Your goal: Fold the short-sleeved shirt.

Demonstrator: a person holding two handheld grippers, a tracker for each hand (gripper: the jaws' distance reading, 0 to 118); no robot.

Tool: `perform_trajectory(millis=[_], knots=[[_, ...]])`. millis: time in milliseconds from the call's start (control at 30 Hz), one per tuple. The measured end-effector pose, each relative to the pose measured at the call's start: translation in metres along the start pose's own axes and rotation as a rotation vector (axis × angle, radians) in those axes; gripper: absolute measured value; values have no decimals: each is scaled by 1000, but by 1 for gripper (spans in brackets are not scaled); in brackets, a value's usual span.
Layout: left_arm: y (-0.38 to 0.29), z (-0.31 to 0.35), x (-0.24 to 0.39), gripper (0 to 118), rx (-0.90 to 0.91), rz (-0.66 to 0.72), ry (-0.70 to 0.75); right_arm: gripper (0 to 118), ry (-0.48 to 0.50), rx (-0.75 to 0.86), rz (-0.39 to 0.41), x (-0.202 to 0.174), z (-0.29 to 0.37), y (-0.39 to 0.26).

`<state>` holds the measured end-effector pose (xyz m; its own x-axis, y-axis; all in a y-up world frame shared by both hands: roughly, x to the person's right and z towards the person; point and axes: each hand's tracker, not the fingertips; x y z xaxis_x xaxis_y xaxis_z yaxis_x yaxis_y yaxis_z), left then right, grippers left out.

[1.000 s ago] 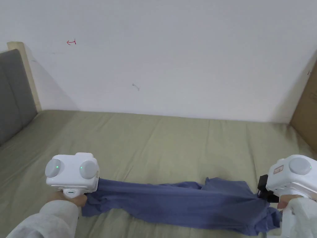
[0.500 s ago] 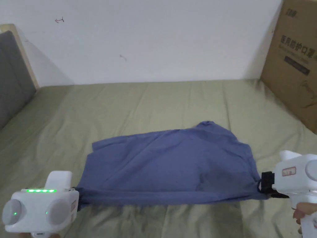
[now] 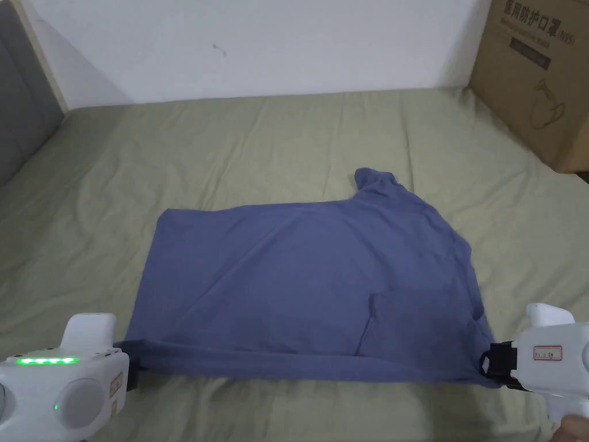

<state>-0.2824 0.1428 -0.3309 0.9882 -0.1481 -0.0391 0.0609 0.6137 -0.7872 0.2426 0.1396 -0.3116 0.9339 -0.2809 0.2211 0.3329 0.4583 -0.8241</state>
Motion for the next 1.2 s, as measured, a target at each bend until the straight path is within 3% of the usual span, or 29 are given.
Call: perform_trajectory(millis=[33,67,100,133,233,267,300,333,367,400,467,533,667,700,767,800,833,933,1000,1033,1067,1100,1167,1200], knots=[[-4,2,-2,49,-5,45,-4,11,4,5,10,-1,2,1],[-7,4,-6,95,-16,70,-22,37,2,9,20,-2,5,1],[-8,6,-7,112,-30,95,-39,60,-1,18,38,-2,9,1],[-13,13,-10,112,-22,121,-54,73,0,41,56,-3,15,0],[-26,35,-14,107,6,168,-66,74,4,129,81,-6,37,-5],[-31,42,-15,98,8,181,-79,73,9,141,89,-8,45,-8],[-37,48,-16,78,28,202,-99,71,35,166,101,-9,52,-12],[-44,55,-16,50,35,213,-111,63,57,193,110,-10,58,-19],[-49,59,-17,13,35,219,-108,30,60,202,115,-13,64,-26],[-55,60,-16,4,38,224,-97,3,55,205,113,-16,68,-33],[-68,62,-12,2,40,219,-45,1,17,223,109,-20,67,-49],[-76,59,-12,1,18,198,-48,0,75,154,110,-19,62,-58],[-70,47,-19,5,8,261,-55,0,43,115,95,-17,47,-64],[-65,44,-20,22,8,268,-61,0,46,111,91,-17,46,-64],[-55,31,-23,82,5,278,-73,0,57,104,73,-15,44,-60],[-51,22,-24,95,4,281,-80,0,56,104,74,-15,43,-59],[-47,14,-24,96,1,284,-83,0,55,101,76,-16,43,-57],[-36,-15,-22,84,-41,284,-90,0,49,83,83,-15,36,-53],[-37,-29,-19,20,-77,285,-125,0,46,71,79,-14,31,-51],[-38,-33,-15,5,-86,283,-115,0,48,63,82,-13,27,-49],[-41,-35,-14,4,-81,276,-122,3,53,48,89,-13,23,-45],[-39,-34,-13,4,-93,263,-124,17,43,32,98,-14,19,-43],[-36,-27,-16,4,-66,273,-116,82,15,14,135,-15,8,-38],[-34,-25,-18,4,-56,288,-119,86,-10,2,155,-16,2,-35]])
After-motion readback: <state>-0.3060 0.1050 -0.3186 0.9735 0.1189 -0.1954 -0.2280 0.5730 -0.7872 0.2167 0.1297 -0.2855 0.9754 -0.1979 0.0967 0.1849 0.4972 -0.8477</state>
